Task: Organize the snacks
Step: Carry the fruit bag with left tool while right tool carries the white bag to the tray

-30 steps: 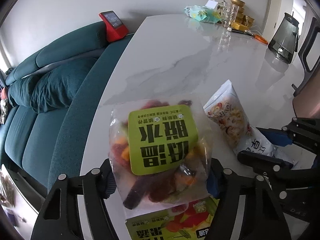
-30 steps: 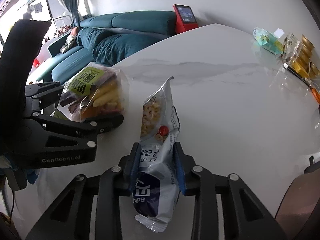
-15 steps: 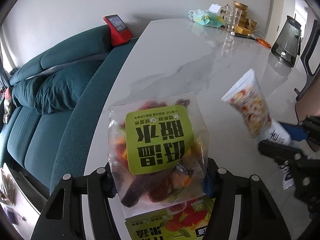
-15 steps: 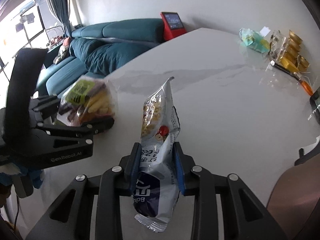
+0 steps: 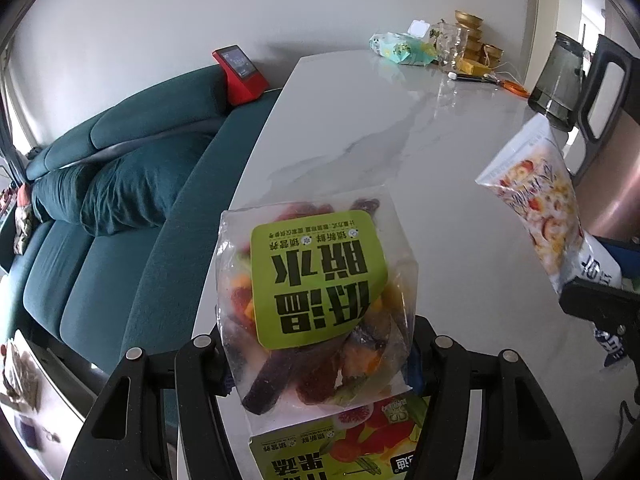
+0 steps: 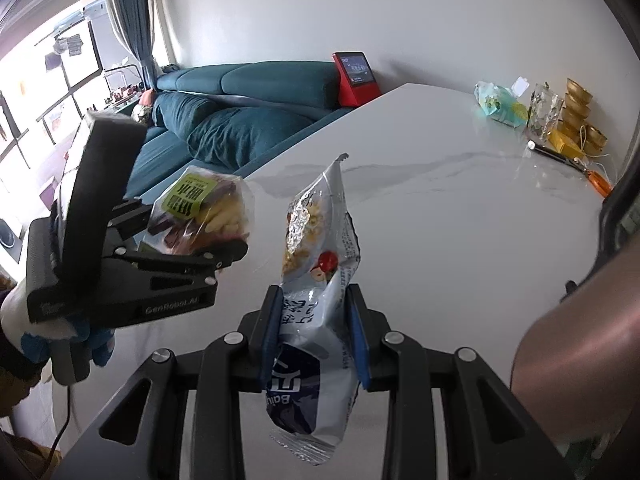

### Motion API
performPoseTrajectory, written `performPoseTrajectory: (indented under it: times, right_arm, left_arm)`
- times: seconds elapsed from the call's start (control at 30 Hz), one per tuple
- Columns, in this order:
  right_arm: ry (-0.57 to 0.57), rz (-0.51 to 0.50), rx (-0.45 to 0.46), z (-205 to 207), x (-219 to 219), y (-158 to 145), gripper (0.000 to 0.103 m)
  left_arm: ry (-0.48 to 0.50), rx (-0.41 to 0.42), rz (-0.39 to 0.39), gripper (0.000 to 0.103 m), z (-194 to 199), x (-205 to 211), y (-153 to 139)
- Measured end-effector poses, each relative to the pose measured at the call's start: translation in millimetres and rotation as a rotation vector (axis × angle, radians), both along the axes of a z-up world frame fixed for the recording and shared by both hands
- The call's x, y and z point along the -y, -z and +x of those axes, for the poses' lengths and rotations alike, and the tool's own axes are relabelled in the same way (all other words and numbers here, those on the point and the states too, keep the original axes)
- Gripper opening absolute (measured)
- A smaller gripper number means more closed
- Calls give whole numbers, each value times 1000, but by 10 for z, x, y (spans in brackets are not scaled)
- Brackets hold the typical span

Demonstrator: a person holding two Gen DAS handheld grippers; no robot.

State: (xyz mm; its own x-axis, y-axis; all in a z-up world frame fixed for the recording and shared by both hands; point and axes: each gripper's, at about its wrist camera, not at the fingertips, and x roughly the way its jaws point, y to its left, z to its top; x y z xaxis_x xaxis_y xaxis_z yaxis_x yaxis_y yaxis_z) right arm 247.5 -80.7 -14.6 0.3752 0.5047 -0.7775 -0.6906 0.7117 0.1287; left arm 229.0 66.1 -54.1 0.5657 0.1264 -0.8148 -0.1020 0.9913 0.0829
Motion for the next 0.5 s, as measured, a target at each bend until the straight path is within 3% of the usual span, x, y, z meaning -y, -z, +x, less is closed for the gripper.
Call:
performPoseTrajectory:
  times: [0.5]
  right_arm:
    - [19, -18, -24, -894, 840, -168, 0]
  left_arm:
    - [118, -20, 23, 56, -592, 817, -186]
